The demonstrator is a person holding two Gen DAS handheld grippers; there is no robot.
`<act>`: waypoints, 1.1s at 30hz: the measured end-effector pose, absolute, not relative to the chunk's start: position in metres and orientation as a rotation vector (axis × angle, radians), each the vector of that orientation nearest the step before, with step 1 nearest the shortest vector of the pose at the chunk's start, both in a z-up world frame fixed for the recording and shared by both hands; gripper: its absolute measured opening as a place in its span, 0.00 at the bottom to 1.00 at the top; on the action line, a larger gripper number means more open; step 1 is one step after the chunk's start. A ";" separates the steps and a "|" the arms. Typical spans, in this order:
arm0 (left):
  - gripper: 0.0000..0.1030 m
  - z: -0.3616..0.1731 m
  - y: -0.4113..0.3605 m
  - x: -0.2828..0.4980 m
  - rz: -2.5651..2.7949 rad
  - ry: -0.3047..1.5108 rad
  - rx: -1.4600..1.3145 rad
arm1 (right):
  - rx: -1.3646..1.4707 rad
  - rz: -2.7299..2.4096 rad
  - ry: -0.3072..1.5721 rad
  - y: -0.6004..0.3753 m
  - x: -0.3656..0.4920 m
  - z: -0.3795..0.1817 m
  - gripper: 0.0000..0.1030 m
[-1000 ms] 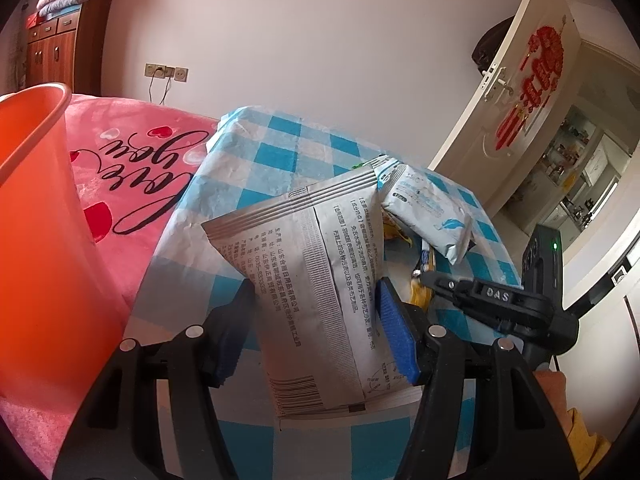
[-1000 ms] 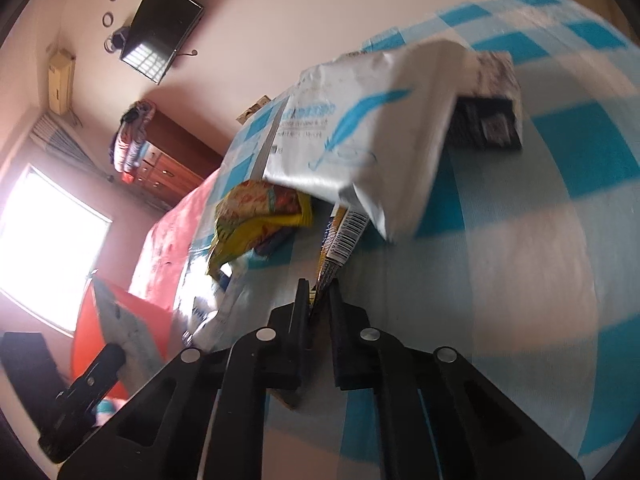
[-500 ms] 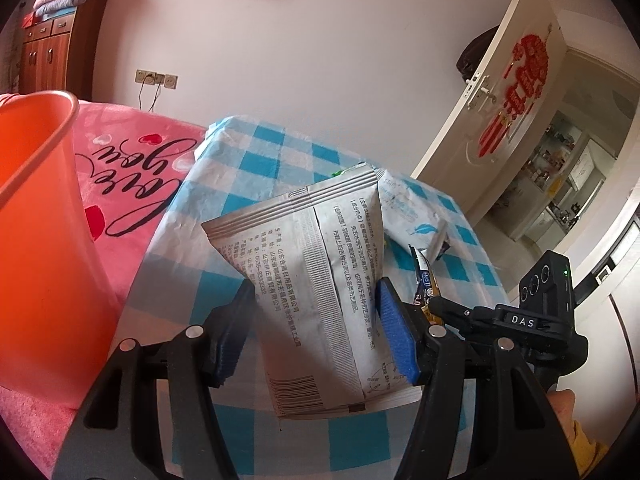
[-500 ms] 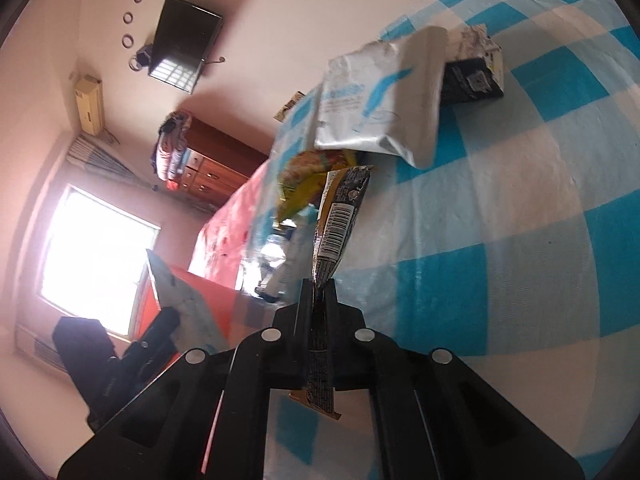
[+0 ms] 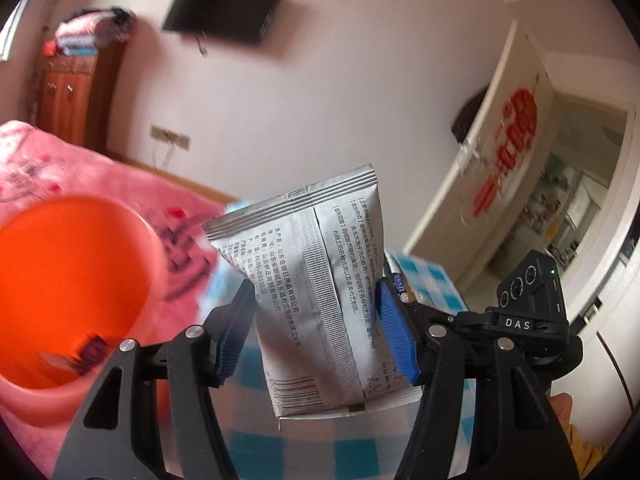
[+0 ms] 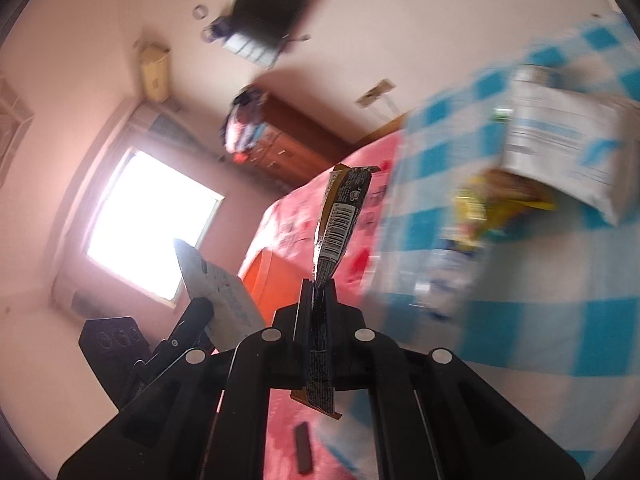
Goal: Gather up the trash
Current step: 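Carry the silver bag and dark wrapper with both tools to the orange bucket, then open the left tool over the bucket while the right tool drops the dark wrapper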
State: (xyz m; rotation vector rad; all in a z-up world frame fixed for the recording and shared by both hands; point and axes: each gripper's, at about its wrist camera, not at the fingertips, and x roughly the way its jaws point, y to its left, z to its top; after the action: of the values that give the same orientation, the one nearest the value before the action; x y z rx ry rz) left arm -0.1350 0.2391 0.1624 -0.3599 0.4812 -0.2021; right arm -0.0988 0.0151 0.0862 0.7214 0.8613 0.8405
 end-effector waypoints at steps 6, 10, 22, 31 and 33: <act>0.60 0.195 0.295 -0.158 -0.033 0.388 -0.347 | 0.665 1.005 0.865 0.097 -0.089 0.131 0.06; 0.61 0.200 0.332 -0.167 0.079 0.366 -0.357 | 0.616 1.082 0.866 0.146 -0.085 0.149 0.06; 0.74 0.148 0.379 -0.157 0.242 0.472 -0.414 | 0.453 1.049 0.962 0.234 -0.075 0.120 0.12; 0.88 0.134 0.378 -0.160 0.292 0.494 -0.378 | 0.444 0.928 0.798 0.175 -0.089 0.119 0.71; 0.89 0.136 0.373 -0.162 0.301 0.488 -0.367 | 0.428 0.905 0.759 0.166 -0.095 0.119 0.75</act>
State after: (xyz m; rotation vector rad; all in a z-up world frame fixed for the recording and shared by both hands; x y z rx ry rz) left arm -0.1619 0.3729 0.1359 -0.3668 0.4879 0.3008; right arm -0.0946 0.1655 0.1194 0.4280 0.7593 0.9050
